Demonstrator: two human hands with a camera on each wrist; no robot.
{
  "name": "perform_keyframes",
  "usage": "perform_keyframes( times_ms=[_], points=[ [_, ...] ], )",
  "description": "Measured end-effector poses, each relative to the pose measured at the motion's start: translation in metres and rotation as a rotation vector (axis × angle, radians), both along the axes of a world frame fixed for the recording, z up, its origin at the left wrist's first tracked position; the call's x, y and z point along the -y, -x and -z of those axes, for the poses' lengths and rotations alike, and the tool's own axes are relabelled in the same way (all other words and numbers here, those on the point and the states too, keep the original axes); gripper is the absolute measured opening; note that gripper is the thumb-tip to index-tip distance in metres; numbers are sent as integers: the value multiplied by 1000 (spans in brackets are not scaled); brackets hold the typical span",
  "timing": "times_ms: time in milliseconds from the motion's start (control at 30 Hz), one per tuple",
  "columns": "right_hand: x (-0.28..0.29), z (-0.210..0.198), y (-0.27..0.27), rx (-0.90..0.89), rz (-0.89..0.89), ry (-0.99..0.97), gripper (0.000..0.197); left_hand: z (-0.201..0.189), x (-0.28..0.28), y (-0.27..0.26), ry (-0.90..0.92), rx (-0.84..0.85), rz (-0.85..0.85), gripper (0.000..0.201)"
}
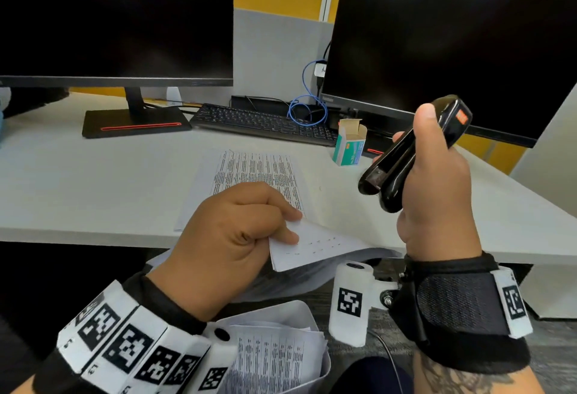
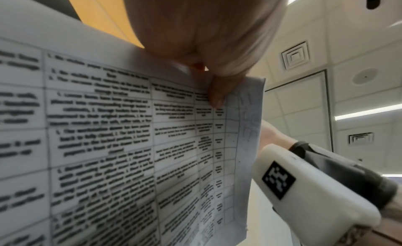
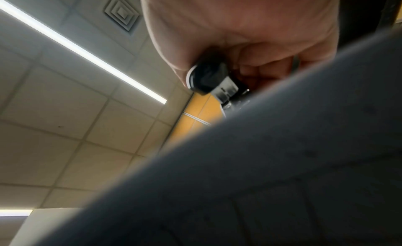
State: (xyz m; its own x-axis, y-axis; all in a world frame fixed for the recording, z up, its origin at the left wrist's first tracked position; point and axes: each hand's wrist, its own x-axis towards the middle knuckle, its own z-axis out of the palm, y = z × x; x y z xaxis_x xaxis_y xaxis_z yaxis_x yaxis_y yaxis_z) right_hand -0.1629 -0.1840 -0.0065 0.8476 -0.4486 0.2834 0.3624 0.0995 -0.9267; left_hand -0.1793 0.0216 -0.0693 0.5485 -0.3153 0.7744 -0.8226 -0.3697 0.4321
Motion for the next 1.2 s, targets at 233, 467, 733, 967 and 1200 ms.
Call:
perform_keyframes(
  times_ms=[233, 467, 733, 967, 1200],
  points=[
    [8, 14, -23, -272, -16, -29, 34, 0, -3, -7, 6, 32, -23, 33],
    [31, 39, -51, -583, -320, -219, 26, 1, -11, -13, 156, -135, -161, 25],
    [31, 64, -74, -581, -105, 500, 24, 2, -16, -21, 351, -381, -274, 9],
    [14, 42, -47, -260, -51, 826, 56, 6, -23, -24, 403, -431, -299, 10],
    [-4, 34, -18, -402, -426, 1274, 17, 12, -24, -22, 401, -504, -245, 8]
  ],
)
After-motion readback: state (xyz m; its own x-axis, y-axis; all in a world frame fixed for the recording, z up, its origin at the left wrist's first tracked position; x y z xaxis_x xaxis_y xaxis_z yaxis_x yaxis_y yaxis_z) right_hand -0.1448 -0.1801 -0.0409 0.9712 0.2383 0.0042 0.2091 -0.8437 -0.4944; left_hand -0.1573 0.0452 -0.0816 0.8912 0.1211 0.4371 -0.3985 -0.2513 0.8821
